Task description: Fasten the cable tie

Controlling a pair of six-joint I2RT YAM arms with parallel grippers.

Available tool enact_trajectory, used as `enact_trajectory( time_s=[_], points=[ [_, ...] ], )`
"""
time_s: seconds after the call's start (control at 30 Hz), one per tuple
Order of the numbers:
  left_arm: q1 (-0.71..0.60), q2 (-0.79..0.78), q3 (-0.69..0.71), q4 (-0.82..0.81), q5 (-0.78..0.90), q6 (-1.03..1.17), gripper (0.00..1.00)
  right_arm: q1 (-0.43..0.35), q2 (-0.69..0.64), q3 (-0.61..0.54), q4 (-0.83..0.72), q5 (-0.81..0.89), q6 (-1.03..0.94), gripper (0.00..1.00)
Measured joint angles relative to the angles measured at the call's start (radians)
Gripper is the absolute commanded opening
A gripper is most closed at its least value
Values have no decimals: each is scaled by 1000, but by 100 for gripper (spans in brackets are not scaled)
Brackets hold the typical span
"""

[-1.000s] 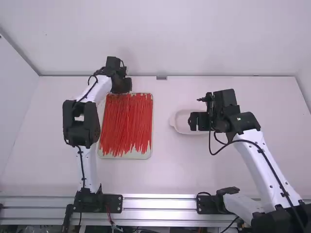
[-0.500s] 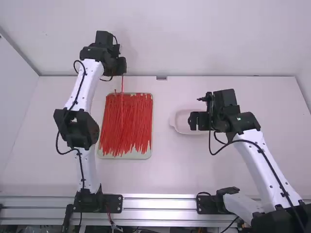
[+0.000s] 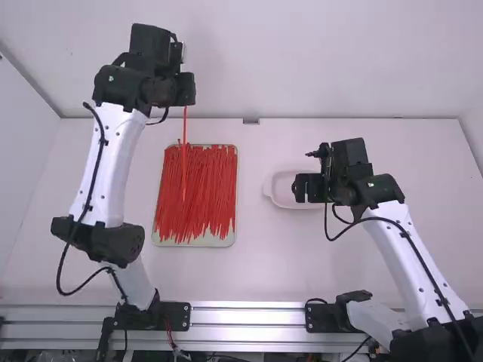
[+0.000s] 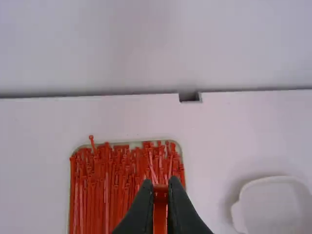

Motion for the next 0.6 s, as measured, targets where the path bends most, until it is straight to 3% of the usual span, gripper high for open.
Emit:
enact_trajectory(
  time_s=[0.4, 0.6],
  points=[
    [-46, -100, -32, -76, -77, -4, 2, 0, 0, 0, -8, -6, -8, 98],
    [-46, -256, -241, 32, -85, -18, 2, 29, 0, 0, -9, -6, -12, 98]
  ],
)
